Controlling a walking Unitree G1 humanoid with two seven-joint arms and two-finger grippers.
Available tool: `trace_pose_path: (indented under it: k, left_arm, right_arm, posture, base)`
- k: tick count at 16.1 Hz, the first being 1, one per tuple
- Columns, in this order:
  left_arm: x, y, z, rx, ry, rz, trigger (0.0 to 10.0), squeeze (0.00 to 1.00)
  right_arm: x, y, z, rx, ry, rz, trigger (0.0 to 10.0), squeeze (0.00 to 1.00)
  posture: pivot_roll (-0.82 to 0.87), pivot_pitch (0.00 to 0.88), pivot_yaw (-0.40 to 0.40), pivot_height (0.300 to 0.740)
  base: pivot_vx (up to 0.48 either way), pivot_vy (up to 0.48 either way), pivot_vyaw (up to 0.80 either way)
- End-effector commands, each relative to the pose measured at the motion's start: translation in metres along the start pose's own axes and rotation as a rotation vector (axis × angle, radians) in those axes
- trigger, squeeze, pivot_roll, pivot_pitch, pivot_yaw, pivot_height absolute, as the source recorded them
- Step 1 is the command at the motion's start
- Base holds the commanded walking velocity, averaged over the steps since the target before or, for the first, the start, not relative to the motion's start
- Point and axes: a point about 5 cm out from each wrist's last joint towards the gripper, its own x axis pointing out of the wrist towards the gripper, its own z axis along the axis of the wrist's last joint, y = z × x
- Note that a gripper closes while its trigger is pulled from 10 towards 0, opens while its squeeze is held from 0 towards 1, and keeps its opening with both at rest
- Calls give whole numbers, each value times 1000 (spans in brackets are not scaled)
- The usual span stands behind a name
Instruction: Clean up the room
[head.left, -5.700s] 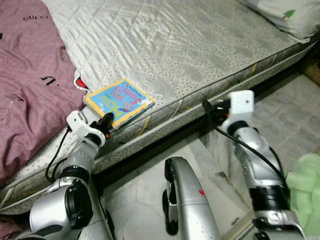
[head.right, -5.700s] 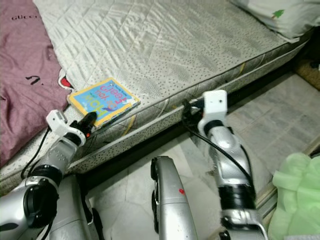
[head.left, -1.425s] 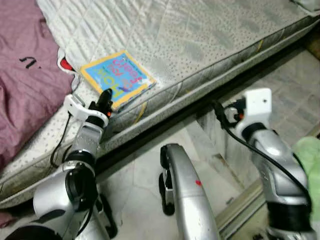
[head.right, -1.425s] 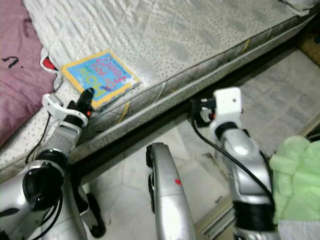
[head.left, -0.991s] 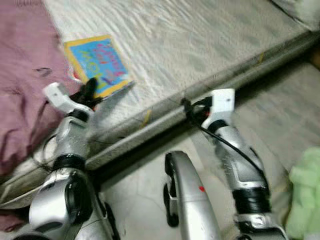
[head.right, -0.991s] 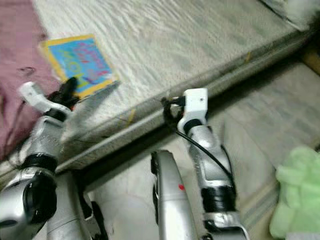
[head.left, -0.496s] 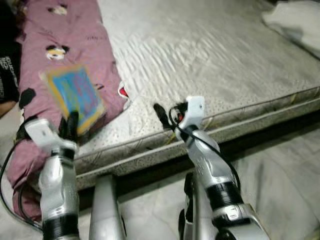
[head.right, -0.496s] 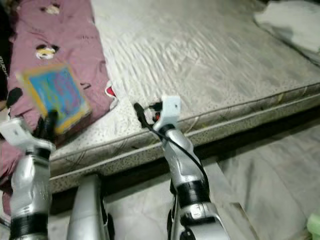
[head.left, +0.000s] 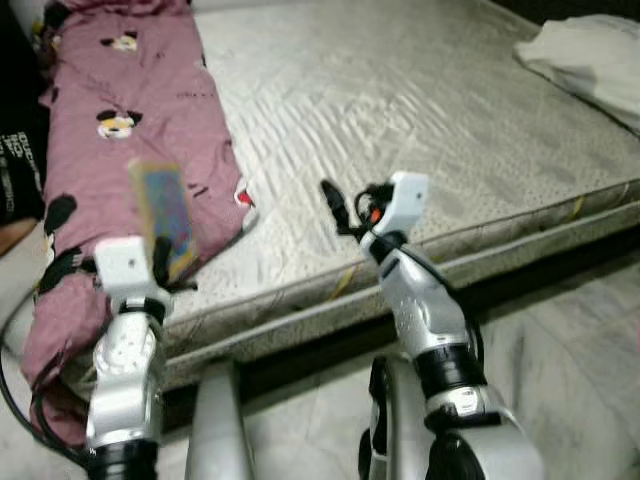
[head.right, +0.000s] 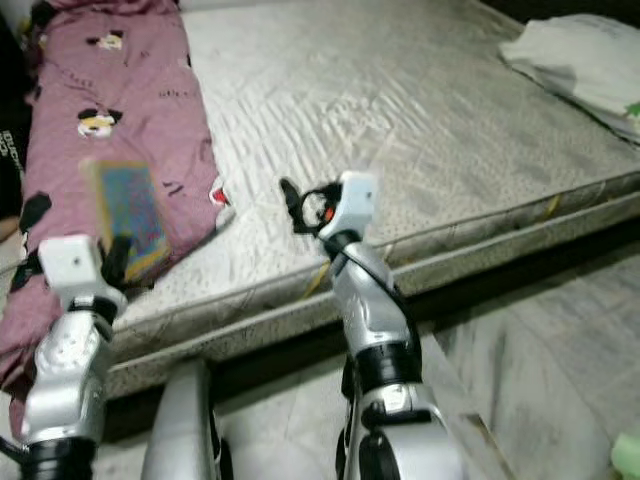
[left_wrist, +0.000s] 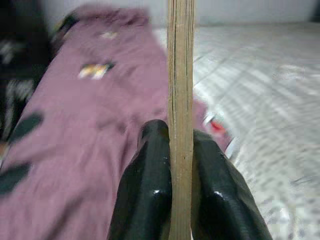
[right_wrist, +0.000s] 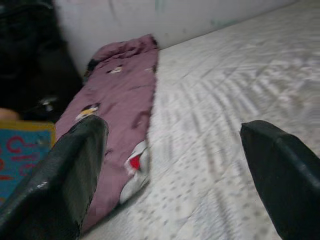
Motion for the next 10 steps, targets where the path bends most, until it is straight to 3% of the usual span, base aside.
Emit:
trace_pose_path:
  k: [1,5,7,10]
  left_arm:
    - [6,-4,24,32,-81,-41,10000,0]
    - [7,-13,37,59,-91,-141,10000,0]
    - [-14,-26,15,57,-35,-179,10000,0]
    - [-28,-46,10,-7,-72,-186,10000,0]
  right_arm:
    - [5,3,5,-7,-14,5,10000,0]
    - [8,3,12,-8,-38,-6,10000,0]
    - [1,-1,9,-14,-32,-19,10000,0]
    - [-8,-9,2,-32,-8,-33,10000,0]
  posture:
    - [37,0,6,647]
    - [37,4,1,692]
    - [19,5,-10,722]
    - [8,0,-10,740]
  base:
    - [0,0,0]
    - [0,0,0]
    - [0,0,0]
    - [0,0,0]
